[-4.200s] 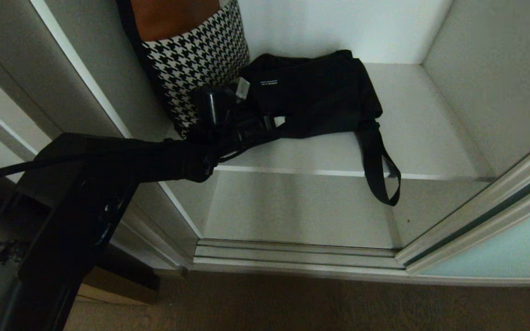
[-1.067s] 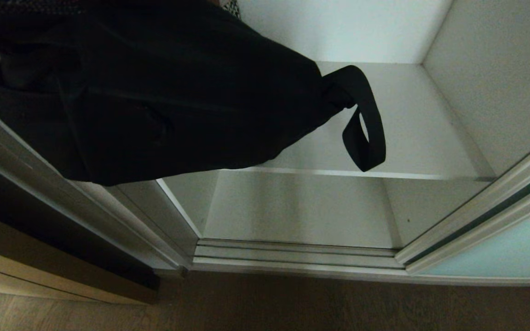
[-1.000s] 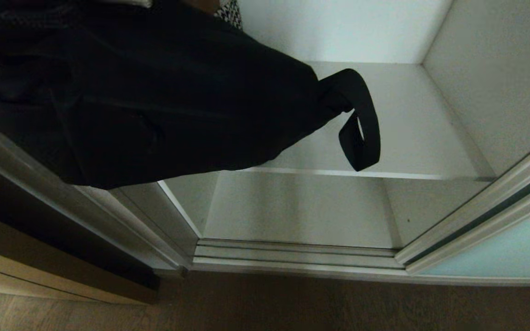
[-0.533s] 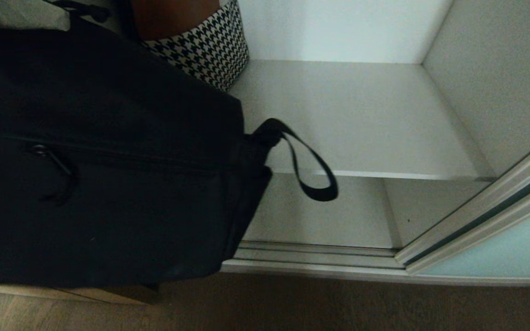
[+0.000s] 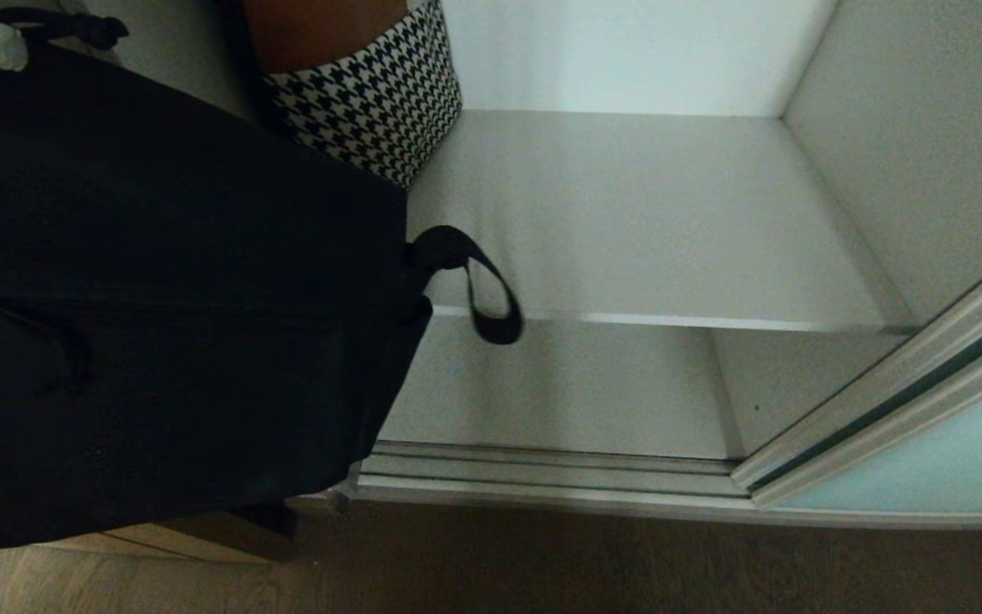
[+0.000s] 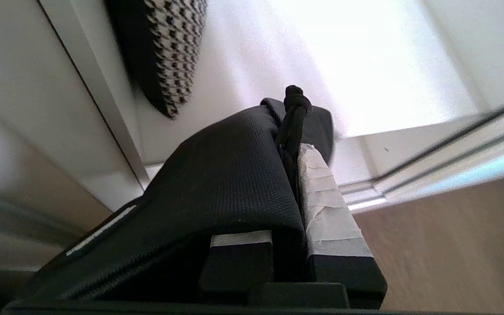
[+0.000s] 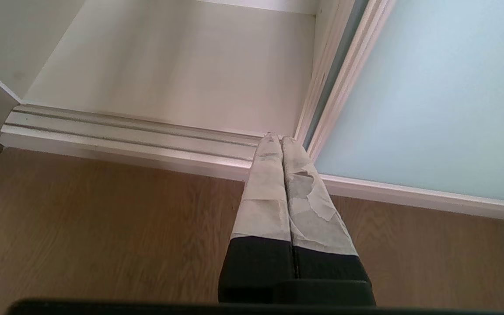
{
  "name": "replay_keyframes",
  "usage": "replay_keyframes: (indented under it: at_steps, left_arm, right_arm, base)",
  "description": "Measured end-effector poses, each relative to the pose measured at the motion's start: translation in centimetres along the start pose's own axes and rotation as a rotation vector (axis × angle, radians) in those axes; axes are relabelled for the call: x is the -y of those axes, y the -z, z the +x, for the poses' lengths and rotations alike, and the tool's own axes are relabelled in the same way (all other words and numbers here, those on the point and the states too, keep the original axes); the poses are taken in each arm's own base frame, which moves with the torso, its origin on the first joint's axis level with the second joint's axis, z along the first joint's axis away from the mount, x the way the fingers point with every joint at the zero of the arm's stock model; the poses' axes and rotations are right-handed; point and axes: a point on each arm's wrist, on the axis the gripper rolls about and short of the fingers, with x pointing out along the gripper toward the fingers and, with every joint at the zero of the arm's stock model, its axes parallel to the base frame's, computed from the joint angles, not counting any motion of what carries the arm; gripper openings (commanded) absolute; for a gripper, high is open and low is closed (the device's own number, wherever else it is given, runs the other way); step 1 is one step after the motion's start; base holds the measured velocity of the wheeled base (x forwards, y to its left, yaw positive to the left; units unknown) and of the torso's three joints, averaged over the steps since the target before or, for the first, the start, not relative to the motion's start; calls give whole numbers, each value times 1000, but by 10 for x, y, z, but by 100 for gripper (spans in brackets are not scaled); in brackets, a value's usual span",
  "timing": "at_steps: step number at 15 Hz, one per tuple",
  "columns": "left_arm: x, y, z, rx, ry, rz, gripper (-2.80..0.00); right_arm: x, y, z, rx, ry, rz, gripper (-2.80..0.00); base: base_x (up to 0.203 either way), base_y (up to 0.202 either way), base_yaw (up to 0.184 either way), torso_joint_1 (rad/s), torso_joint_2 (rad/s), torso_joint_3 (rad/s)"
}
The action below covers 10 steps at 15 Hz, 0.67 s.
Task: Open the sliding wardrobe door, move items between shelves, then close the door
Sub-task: Place the bag on the lower shelf
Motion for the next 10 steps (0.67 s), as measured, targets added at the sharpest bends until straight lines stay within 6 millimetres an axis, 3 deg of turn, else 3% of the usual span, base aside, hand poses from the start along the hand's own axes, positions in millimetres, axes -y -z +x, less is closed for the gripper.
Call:
replay_keyframes:
  at_steps: [7, 10]
  left_arm:
    - [-1, 3, -4, -2, 15, -2, -280]
    - [-1, 11, -1, -35, 21, 1, -280]
  right_arm:
    - [0, 0, 0, 0, -1, 0, -280]
    - [0, 0, 0, 0, -1, 0, -280]
  base:
    - [-182, 0, -1, 0, 3, 5]
    - [0, 0, 0, 0, 0, 0]
